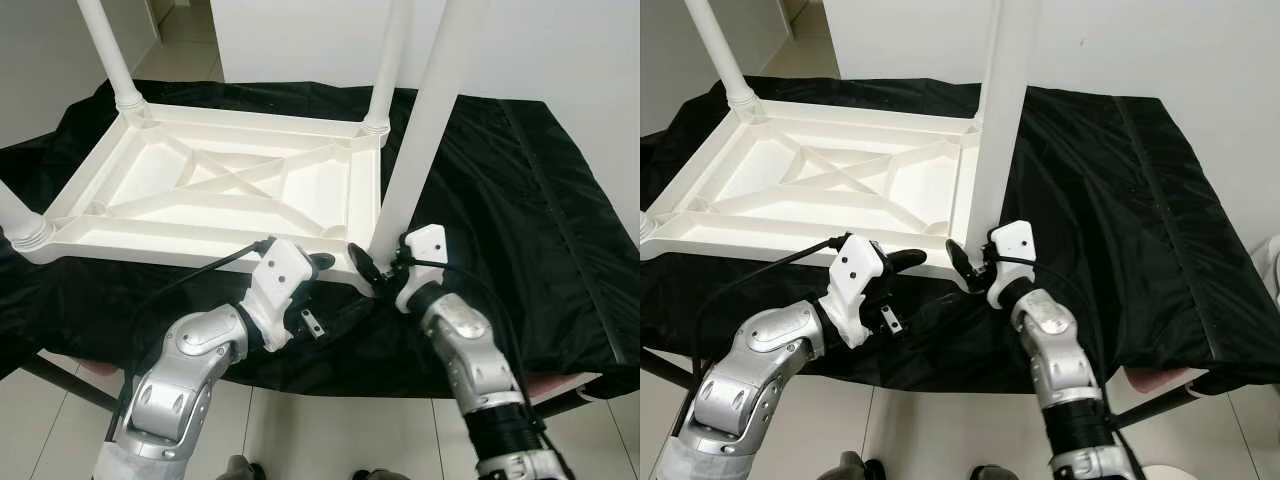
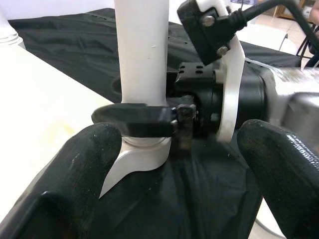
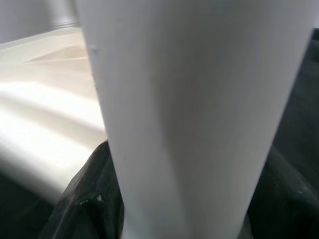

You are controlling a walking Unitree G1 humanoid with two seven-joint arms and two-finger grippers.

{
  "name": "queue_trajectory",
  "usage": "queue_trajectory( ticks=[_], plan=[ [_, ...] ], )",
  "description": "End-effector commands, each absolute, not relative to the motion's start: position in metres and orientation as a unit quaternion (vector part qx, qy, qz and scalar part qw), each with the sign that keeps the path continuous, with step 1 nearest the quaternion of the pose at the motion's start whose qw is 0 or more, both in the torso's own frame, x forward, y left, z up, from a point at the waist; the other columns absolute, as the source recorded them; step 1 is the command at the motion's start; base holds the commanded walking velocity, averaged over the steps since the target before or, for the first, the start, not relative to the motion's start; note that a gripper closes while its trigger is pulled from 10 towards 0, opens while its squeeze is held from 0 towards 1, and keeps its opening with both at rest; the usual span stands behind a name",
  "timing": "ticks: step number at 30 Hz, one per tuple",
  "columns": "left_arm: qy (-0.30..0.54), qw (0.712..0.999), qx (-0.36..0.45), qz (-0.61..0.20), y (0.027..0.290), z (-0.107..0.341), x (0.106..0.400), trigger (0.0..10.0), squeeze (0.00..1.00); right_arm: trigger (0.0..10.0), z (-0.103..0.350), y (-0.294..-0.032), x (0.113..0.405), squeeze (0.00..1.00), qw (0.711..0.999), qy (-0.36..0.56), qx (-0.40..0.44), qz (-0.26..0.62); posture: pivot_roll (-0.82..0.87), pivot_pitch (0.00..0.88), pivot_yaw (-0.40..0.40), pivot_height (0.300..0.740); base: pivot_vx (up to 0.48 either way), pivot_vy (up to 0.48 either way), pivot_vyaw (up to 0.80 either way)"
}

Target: Building children table

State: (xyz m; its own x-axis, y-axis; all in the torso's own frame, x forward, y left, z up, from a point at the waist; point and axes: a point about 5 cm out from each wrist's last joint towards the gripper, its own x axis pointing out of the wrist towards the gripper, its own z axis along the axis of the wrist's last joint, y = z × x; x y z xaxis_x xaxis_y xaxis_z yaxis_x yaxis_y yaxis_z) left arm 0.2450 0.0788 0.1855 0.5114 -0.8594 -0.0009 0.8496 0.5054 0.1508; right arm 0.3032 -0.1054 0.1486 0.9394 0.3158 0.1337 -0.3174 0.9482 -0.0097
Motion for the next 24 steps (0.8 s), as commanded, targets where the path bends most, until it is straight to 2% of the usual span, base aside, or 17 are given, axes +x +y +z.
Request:
queue_trajectory(
  ticks=[1,2,6,12,13,14,15,16,24],
  plan=[
    [-0.038,0.883,0.064,-0.464,0.081,0.184,0.247,10.0,0.0,10.0,0.139,-0.108,0.302,0.0,0.992,-0.035,0.008,0.122,-0.11,0.15,0.009,0.74,0.0,0.0,0.0],
    [-0.039,0.885,0.063,-0.459,0.081,0.184,0.247,10.0,0.0,10.0,0.139,-0.101,0.299,0.0,0.994,-0.029,0.021,0.1,-0.11,0.151,0.003,0.74,0.0,0.0,0.0],
    [-0.04,0.888,0.058,-0.455,0.081,0.184,0.246,10.0,0.0,10.0,0.144,-0.086,0.293,0.0,0.992,-0.039,0.034,0.111,-0.11,0.15,0.004,0.74,0.0,0.0,0.0],
    [-0.039,0.889,0.053,-0.452,0.08,0.184,0.244,10.0,0.0,10.0,0.15,-0.086,0.287,0.0,0.986,-0.06,0.033,0.154,-0.11,0.153,0.004,0.74,0.0,0.0,0.0],
    [-0.039,0.89,0.055,-0.452,0.081,0.184,0.244,10.0,0.0,10.0,0.151,-0.092,0.288,1.0,0.983,-0.067,0.034,0.167,-0.11,0.153,0.005,0.74,0.0,0.0,0.0],
    [-0.039,0.89,0.055,-0.452,0.081,0.184,0.244,10.0,0.0,10.0,0.151,-0.092,0.288,1.0,0.983,-0.067,0.034,0.167,-0.11,0.153,0.005,0.74,0.0,0.0,0.0],
    [-0.039,0.889,0.059,-0.452,0.082,0.184,0.244,10.0,0.0,10.0,0.155,-0.109,0.29,1.0,0.98,-0.076,0.025,0.185,-0.11,0.153,0.006,0.74,0.0,0.0,0.0],
    [-0.039,0.889,0.061,-0.452,0.083,0.184,0.244,10.0,0.0,10.0,0.156,-0.114,0.29,1.0,0.978,-0.078,0.022,0.191,-0.11,0.153,0.006,0.74,0.0,0.0,0.0],
    [-0.041,0.889,0.064,-0.451,0.084,0.184,0.244,10.0,0.0,10.0,0.156,-0.129,0.291,1.0,0.97,-0.075,0.008,0.232,-0.11,0.146,0.005,0.74,0.0,0.0,0.0]
  ],
)
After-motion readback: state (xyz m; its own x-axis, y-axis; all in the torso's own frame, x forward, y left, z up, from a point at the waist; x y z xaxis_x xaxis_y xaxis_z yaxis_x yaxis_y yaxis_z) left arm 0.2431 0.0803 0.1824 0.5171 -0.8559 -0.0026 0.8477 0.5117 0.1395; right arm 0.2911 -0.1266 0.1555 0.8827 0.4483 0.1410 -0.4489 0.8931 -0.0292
